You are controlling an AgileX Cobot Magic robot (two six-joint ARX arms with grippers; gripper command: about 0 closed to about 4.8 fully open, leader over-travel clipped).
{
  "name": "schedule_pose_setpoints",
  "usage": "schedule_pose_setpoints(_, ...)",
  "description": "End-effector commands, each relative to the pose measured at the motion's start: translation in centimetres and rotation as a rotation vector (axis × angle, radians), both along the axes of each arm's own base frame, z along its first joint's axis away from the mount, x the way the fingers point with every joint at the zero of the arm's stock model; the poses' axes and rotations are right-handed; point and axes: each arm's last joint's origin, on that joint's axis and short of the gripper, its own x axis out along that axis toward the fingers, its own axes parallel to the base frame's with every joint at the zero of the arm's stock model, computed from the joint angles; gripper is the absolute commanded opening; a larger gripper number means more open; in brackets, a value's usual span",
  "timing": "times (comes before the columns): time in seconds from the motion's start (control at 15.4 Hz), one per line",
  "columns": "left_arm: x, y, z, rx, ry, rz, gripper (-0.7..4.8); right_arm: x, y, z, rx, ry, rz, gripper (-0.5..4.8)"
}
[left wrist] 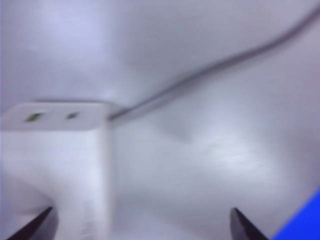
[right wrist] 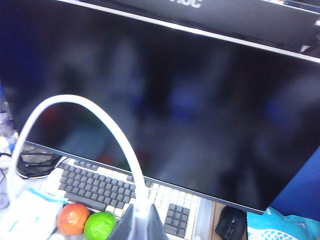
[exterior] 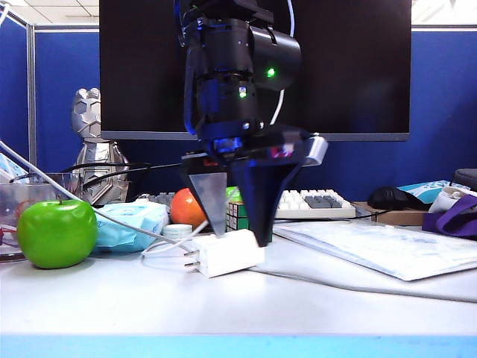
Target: Pick up the Type-C charging cable and the charging base, insert one end of the Type-C charger into the corresponding slot on the base, and finally place the plugged-in charger back on the table.
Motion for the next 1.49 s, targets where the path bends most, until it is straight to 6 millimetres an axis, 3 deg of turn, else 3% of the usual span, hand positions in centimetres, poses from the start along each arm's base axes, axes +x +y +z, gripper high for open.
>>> schedule_pose_setpoints(0.06, 0.5, -0.3, 0.3, -0.014, -0.079, 0.006, 4.58, -0.2, -0.1, 0.3, 0.017, -0.02, 0.007, -0.01)
schedule_pose_setpoints(0.65, 1.1, -0.4, -2.0, 0.017, -0.083, -0.004, 4.58, -0.1, -0.1, 0.7, 0.041, -0.05, 0.01, -0.01)
schedule_pose_setpoints(1.04, 2.0, 0.5, -2.0, -0.02, -0.051, 0.025, 4.56, -0.1, -0.1, 0.6, 0.034, -0.042, 0.01, -0.01)
schedule_pose_setpoints(1.49, 2.2, 0.3, -3.3, -0.025, 0.003, 0.023, 3.97, -0.1, -0.1, 0.6, 0.034, -0.041, 0.011, -0.01)
